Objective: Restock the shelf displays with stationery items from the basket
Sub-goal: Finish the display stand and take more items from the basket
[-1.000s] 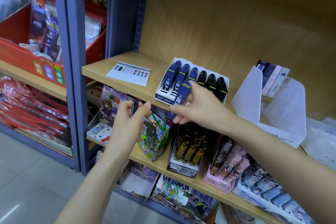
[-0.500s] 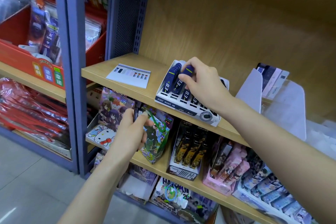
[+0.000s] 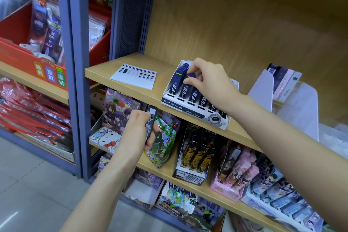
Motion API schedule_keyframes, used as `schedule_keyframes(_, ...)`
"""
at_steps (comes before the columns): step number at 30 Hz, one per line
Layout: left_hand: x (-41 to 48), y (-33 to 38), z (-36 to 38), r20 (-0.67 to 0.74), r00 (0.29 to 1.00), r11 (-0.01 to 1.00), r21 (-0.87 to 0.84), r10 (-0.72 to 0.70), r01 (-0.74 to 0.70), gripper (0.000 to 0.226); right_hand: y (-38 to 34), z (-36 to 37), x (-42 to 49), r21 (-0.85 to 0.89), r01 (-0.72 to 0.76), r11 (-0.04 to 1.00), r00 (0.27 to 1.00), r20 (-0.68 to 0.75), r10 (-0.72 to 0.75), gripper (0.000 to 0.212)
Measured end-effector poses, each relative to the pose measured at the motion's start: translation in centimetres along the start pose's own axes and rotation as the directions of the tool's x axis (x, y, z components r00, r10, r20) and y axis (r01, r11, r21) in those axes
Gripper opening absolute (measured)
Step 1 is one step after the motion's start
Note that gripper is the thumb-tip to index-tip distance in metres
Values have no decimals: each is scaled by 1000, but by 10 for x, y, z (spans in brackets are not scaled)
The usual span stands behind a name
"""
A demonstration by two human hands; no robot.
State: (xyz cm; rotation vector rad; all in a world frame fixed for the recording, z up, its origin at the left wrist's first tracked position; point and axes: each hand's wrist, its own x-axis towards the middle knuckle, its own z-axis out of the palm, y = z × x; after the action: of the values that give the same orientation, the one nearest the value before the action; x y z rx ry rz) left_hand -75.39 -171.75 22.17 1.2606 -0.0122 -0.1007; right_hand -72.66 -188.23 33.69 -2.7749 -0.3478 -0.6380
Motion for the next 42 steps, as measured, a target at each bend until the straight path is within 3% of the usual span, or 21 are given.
schedule_keyframes(5, 6, -1, 0, -11, 1000, 1000, -19, 1, -1, 23, -4, 0, 5, -139, 58, 989, 997, -36, -64, 15)
schedule_keyframes(10, 6, 5, 0, -15, 1000, 1000, -20, -13, 12, 22, -2, 0, 7, -48, -16, 999, 999, -51, 14, 11)
schedule_keyframes(15, -27, 14, -1, 28, 985, 975, 140, 171, -173, 2, -2, 2, 0, -211, 51, 976, 993, -90, -71, 23)
schedule_keyframes(18, -29, 13, -2, 59, 962, 951, 143, 267, -273, 15, -12, 6, -21, 5, 46, 999, 988, -146, -45, 24)
schedule_keyframes(22, -31, 15, 4, 83, 932, 919, 153, 354, -362, 23, -31, 10, -58, 328, -124, 937, 988, 125, 87, 28)
schedule_keyframes(26, -35, 15, 11, 158, 913, 889, 215, 377, -405, 27, -30, 3, -78, 537, -265, 801, 957, 246, 152, 20)
schedule_keyframes(28, -37, 14, 17, 204, 909, 888, 218, 364, -405, 24, -25, -3, -86, 584, -308, 751, 947, 264, 184, 18)
schedule_keyframes(33, -49, 9, 34, 253, 923, 926, 167, 291, -338, 8, -6, -22, -115, 517, -317, 795, 948, 182, 260, 16)
schedule_keyframes(36, -62, -3, 47, 240, 935, 934, 182, 261, -307, 6, 3, -38, -136, 532, -369, 762, 929, 183, 322, 14)
schedule_keyframes(42, -79, -13, 93, 327, 894, 843, 342, 307, -415, 9, 19, -64, -173, 638, -378, 671, 919, 171, 355, 7)
